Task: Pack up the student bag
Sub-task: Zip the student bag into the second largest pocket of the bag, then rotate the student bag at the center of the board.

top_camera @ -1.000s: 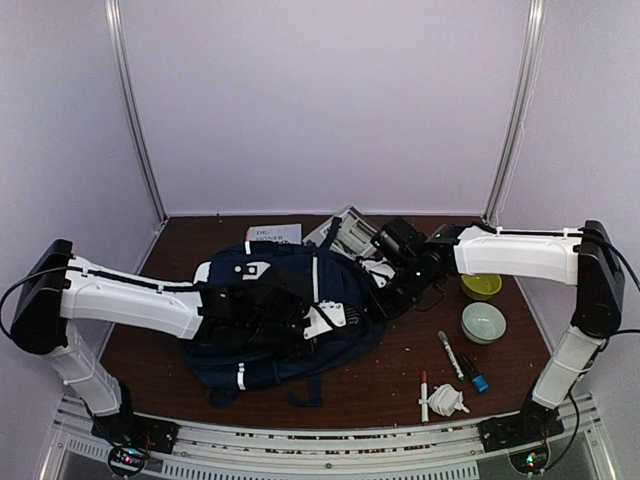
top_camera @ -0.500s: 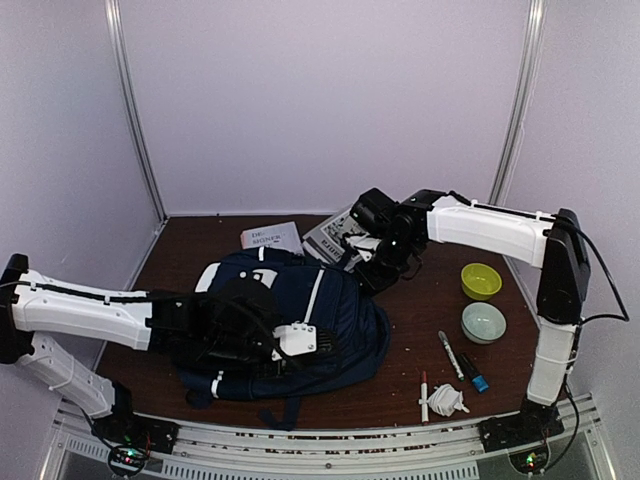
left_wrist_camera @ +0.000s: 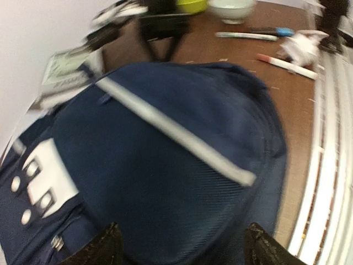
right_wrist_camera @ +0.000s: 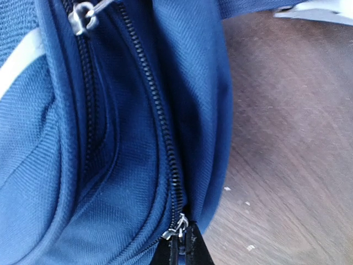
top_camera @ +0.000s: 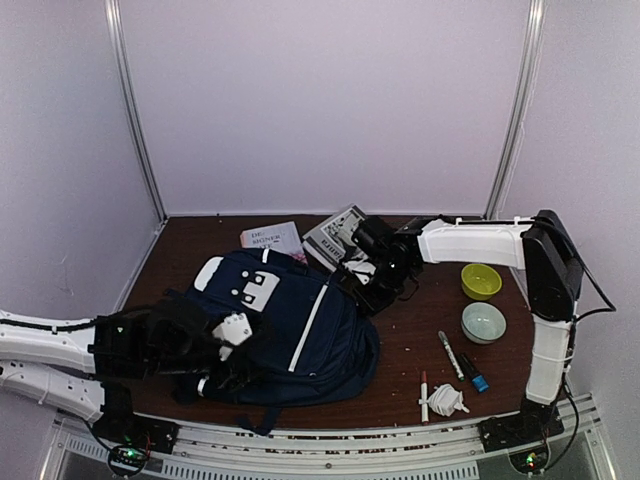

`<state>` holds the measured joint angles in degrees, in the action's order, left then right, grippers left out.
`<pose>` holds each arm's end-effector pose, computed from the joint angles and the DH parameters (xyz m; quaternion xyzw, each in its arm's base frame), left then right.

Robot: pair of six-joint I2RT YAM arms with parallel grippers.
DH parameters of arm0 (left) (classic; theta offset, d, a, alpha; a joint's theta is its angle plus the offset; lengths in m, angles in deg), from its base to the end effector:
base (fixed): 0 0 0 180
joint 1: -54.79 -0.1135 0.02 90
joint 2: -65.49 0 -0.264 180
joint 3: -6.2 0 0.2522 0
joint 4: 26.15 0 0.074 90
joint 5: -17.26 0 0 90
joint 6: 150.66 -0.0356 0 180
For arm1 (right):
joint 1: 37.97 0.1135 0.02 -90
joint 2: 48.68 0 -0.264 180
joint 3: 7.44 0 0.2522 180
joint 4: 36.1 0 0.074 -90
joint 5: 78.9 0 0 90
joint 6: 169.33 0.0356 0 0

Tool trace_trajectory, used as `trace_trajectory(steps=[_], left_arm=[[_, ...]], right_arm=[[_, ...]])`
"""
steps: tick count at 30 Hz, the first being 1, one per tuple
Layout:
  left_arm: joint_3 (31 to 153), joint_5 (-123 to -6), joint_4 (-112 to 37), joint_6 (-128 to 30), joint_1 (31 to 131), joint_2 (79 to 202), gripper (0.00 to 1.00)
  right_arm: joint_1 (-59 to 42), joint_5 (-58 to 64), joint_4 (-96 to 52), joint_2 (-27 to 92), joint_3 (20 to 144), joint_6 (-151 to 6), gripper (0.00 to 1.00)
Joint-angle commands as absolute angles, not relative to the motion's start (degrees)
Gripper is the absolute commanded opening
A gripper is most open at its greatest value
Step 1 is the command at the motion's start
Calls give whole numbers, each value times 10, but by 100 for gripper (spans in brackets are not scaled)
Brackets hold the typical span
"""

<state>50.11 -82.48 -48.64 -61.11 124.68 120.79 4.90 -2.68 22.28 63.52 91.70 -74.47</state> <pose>0.0770 -0.1928 0.2199 0.4738 0.7418 -0.2054 0.4279 0.2874 0.2783 0.1980 -0.3374 0.9201 0.1730 0.0985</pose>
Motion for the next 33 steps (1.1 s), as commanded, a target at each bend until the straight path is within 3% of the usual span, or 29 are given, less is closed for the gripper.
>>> trace_trajectory(steps=[1,4,7,11,18,24,29,33], left_arm=[[494,-894,-533,-348,1104,1173,71],[520,-940,-678,-243,1052,1172,59],[508,-948,-744,-194,1019,1194,59],[458,-839,-645,-186,952,1248,59],[524,-844,-582,-263,871,1370,58],[610,-853,-559,-335,774,1380,59],[669,-802,-534,-409,792,1326,53],[640,-846,-517,-449,887,1229,45]], right_arm=[[57,-78,155,610,868,-717,0],[63,-81,140,617,844,-709,0],[71,-79,136,622,828,-709,0],[96,-93,129,614,804,-710,0],[190,-122,144,571,788,-716,0],[290,-182,112,552,812,-678,0],[287,-207,76,560,825,-643,0],[258,-227,50,569,813,-606,0]])
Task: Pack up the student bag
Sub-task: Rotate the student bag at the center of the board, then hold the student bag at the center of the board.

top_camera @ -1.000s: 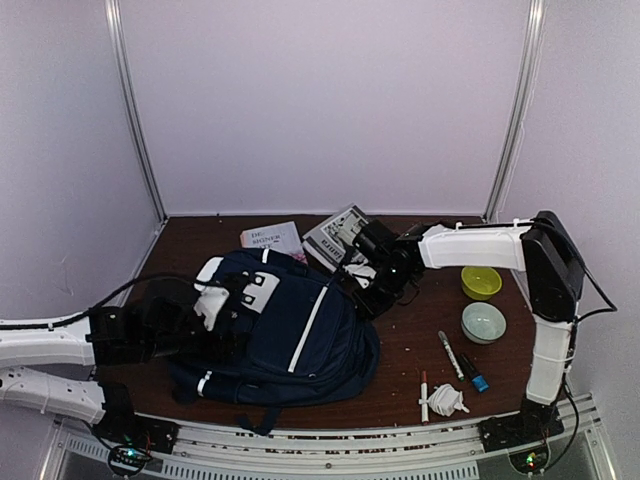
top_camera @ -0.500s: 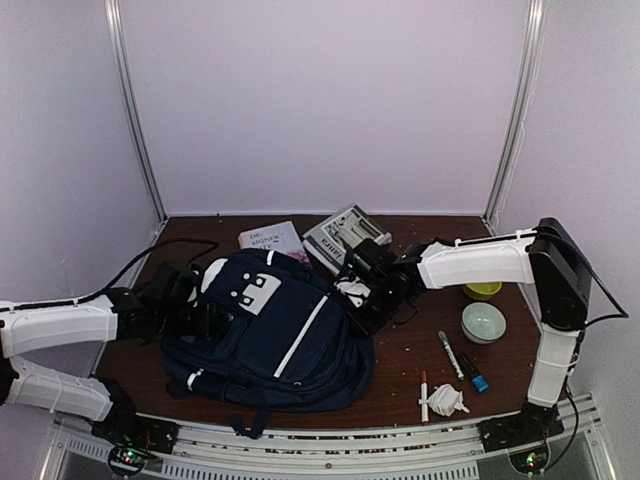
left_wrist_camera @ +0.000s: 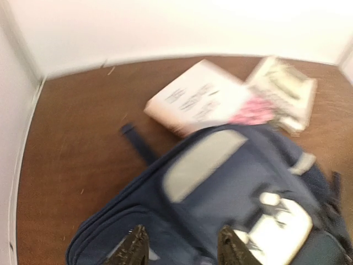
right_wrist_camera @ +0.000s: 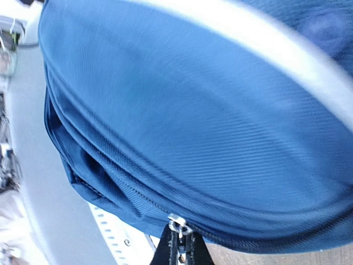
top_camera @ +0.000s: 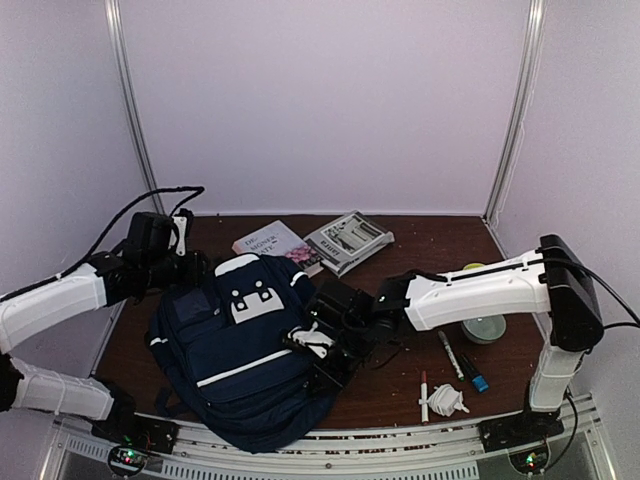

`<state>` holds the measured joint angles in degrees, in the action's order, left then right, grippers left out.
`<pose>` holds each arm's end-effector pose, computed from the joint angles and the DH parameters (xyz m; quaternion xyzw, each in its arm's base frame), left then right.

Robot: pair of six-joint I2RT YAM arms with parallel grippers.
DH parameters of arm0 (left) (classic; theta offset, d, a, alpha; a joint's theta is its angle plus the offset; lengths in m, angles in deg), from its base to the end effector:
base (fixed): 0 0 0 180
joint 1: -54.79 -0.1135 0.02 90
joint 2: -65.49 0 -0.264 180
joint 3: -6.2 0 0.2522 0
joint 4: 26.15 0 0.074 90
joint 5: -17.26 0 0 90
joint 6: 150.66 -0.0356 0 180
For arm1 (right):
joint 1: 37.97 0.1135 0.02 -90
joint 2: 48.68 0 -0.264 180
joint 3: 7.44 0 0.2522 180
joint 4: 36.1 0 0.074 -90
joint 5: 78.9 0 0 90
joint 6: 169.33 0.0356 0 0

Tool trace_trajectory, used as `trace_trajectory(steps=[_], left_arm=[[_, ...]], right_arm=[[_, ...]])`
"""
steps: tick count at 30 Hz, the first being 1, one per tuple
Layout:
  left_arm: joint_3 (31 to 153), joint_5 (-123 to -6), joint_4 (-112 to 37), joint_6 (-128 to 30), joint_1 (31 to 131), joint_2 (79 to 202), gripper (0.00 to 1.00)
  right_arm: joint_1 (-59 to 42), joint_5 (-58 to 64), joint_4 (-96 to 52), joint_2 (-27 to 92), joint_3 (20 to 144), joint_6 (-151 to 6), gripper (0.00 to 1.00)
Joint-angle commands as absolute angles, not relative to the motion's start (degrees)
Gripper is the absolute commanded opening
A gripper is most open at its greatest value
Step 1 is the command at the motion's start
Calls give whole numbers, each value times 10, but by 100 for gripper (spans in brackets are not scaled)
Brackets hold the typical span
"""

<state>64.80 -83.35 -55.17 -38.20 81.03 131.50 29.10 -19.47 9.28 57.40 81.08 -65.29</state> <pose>0.2275 -0.1049 0.2574 -0.0123 0.8898 -0.1098 0.4428 0.1318 0.3581 0.1979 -0.4739 0.8117 0.3415 0.0048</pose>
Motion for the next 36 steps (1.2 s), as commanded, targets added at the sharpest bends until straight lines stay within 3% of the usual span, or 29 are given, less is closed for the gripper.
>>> trace_trajectory(steps=[1,3,5,10,17,19,23,27,30,33,36], left_arm=[[626,-852,-508,-453,918,1199,41],[591,-846,-472,-472,992,1148,30],[563,-844,-445,-521,1080,1122,26],[599,-768,-538,-592,1252,1199,31],[712,-726,-713,-590,1327,1382,30],[703,-735,-704,-588,1327,1389,33],[708,-725,-710,-586,1327,1432,54],[740,-790,-781,-568,1327,1513,58],[743,-822,-776,-560,1327,1535,49],[728,-860,-758,-541,1327,1535,30],[719,-868,-759,-529,1327,1524,0]], right_arm=[[249,-235,41,569,808,-595,0],[235,-247,30,568,799,-581,0],[226,-247,36,569,798,-577,0],[221,-249,58,580,798,-581,0],[212,-261,43,570,765,-551,0],[211,-263,32,570,758,-543,0],[210,-262,25,571,757,-532,0],[210,-258,25,567,759,-531,0],[209,-259,28,568,764,-531,0],[210,-255,42,567,773,-537,0],[205,-241,67,562,775,-550,0]])
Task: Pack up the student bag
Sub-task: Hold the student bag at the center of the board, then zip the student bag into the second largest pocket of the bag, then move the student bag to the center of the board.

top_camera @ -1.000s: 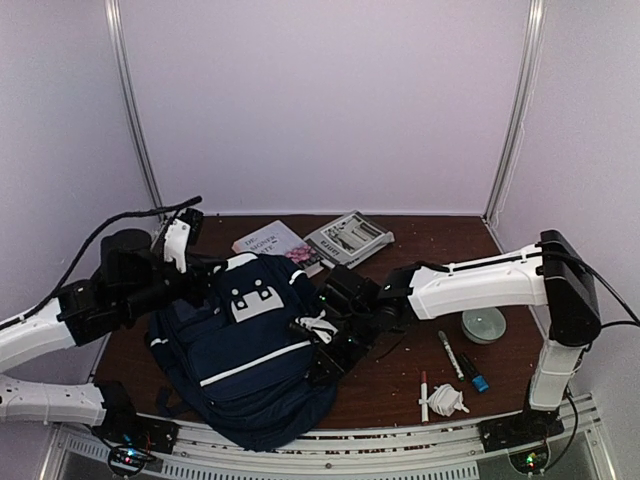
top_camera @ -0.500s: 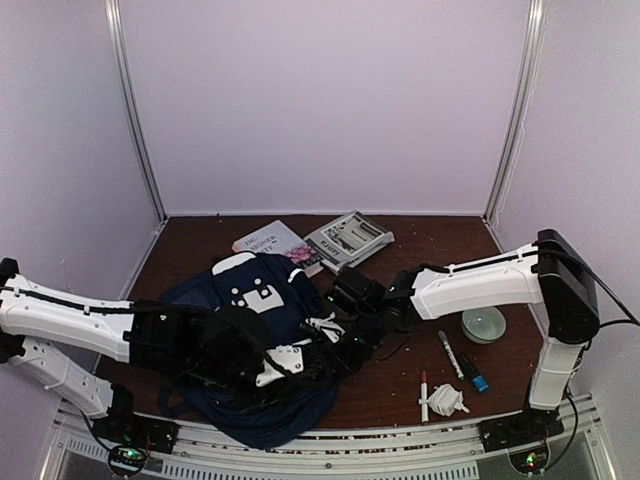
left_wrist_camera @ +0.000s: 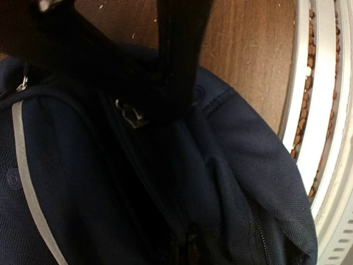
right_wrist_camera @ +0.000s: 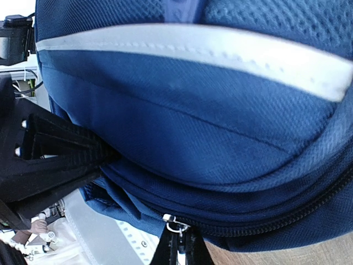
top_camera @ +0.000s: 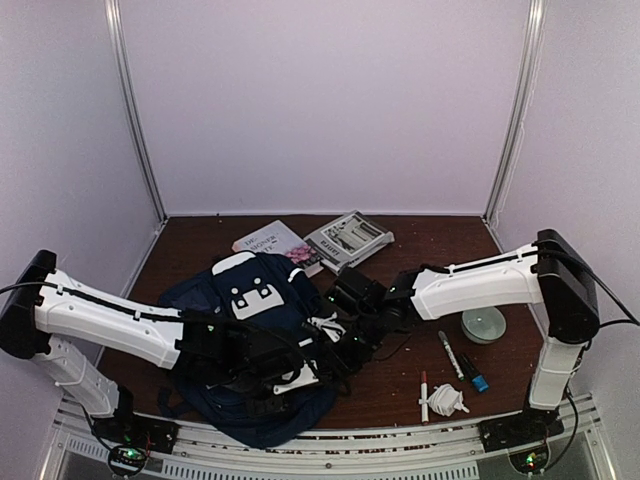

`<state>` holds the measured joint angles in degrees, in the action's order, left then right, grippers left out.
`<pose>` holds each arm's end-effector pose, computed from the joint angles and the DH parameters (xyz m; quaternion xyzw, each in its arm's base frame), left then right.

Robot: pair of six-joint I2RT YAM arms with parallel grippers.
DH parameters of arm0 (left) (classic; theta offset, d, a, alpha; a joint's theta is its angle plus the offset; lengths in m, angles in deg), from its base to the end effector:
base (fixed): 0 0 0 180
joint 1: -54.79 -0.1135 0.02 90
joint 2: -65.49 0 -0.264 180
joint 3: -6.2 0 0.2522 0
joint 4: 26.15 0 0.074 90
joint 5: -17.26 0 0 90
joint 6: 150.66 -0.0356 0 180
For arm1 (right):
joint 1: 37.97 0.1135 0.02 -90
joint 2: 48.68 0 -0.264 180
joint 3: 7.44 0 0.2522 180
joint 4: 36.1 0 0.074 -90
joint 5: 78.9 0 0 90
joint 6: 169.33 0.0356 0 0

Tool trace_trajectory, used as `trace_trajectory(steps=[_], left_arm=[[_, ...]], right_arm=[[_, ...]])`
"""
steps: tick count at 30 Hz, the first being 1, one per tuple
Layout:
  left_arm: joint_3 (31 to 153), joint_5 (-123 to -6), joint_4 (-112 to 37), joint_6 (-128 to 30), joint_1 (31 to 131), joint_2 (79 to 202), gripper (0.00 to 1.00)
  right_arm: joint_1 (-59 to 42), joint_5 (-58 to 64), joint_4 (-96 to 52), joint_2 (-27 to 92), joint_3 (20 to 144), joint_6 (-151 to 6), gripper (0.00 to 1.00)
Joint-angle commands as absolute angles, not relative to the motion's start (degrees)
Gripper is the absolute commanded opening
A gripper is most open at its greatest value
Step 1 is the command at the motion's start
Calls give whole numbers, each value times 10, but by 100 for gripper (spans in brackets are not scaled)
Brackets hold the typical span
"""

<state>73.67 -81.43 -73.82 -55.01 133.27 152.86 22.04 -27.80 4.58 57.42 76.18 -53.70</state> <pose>0.0625 -0.2798 0.1904 0.5688 0.7958 -0.0748 0.1938 0.1667 0.3335 0.1800 0.3449 -0.8534 -0.3863 0.0596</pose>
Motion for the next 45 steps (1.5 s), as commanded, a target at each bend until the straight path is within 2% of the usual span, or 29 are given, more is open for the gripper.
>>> trace_trajectory(steps=[1,5,9,16,23,26,33,37,38,39,40,41,42,43,45], left_arm=[[715,-867,-759,-525,1327,1517,0],[697,-848,-763,-518,1327,1463,0],[700,-735,-763,-539,1329,1421,0],[703,-688,-783,-558,1352,1388,0],[720,-689,-810,-582,1376,1319,0],[713,-689,-804,-580,1382,1297,0],[710,-670,-793,-600,1385,1309,0],[690,-702,-756,-592,1385,1286,0],[680,-713,-741,-586,1385,1275,4],[671,-723,-705,-579,1385,1262,28],[663,-737,-677,-569,1384,1249,45],[658,-763,-651,-555,1383,1236,62],[654,-798,-637,-532,1376,1221,74],[653,-838,-634,-503,1361,1212,81],[657,-919,-673,-399,1293,1194,81]], right_arm=[[199,-233,76,559,774,-555,0],[162,-186,125,540,771,-581,0],[119,-106,205,529,816,-635,0],[59,22,272,583,949,-686,0],[41,130,341,689,1150,-722,0],[30,115,326,696,1163,-729,0],[9,-17,297,704,1200,-776,0],[29,-105,226,660,1092,-775,0],[35,-131,213,654,1072,-767,0],[41,-161,186,645,1032,-752,0],[47,-194,159,640,1003,-737,0],[54,-218,131,635,973,-719,0],[63,-233,106,631,948,-705,0],[70,-241,85,629,926,-696,0],[84,-238,64,631,901,-686,0]])
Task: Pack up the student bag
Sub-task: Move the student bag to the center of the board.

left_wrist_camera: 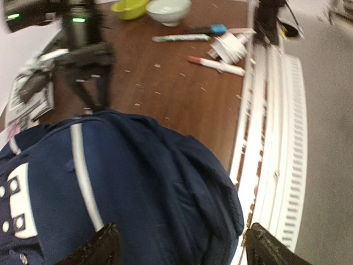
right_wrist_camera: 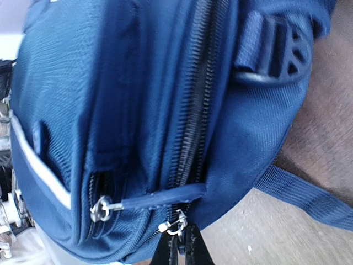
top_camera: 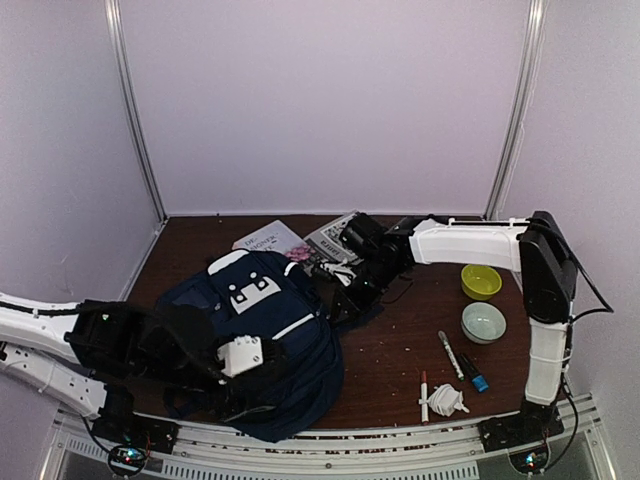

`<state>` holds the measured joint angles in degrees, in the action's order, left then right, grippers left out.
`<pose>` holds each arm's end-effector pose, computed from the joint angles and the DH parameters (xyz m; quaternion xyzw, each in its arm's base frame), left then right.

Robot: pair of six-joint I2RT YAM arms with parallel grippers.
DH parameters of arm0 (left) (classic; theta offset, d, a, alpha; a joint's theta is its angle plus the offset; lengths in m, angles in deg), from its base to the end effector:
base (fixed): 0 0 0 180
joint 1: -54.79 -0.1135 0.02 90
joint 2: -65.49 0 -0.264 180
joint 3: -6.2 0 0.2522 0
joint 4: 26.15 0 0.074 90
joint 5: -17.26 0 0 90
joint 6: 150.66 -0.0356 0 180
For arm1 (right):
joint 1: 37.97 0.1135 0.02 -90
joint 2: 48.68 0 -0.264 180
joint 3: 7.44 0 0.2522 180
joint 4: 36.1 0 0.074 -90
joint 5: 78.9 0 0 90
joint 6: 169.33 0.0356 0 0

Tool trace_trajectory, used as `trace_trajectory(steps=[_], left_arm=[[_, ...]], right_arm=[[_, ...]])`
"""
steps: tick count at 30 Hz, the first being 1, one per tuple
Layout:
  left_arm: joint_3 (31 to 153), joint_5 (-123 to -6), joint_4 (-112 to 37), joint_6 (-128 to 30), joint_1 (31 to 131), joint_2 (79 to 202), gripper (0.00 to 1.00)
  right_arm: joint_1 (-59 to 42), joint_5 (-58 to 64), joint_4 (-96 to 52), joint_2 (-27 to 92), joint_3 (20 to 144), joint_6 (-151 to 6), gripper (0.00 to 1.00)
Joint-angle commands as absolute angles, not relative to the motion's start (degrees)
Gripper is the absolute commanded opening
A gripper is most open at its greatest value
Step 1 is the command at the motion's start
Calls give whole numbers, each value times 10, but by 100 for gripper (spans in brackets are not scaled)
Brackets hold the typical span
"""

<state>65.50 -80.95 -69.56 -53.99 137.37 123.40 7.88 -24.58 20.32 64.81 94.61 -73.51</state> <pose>0.0326 -0.2106 0.2702 0.5375 0.7364 -0.2383 0.3346 0.2715 0.3095 0.2103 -0.3750 0.8576 0.3503 0.0335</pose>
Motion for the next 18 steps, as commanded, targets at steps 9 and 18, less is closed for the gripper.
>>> trace_trajectory(steps=[9,18], left_arm=[[531,-926,-874,-14,1040,1053,75],[416,-864,-733,56,969,1097,82]], right_arm=[[106,-239,31,645,858,-663,0],[134,-240,31,652,856,-665,0]])
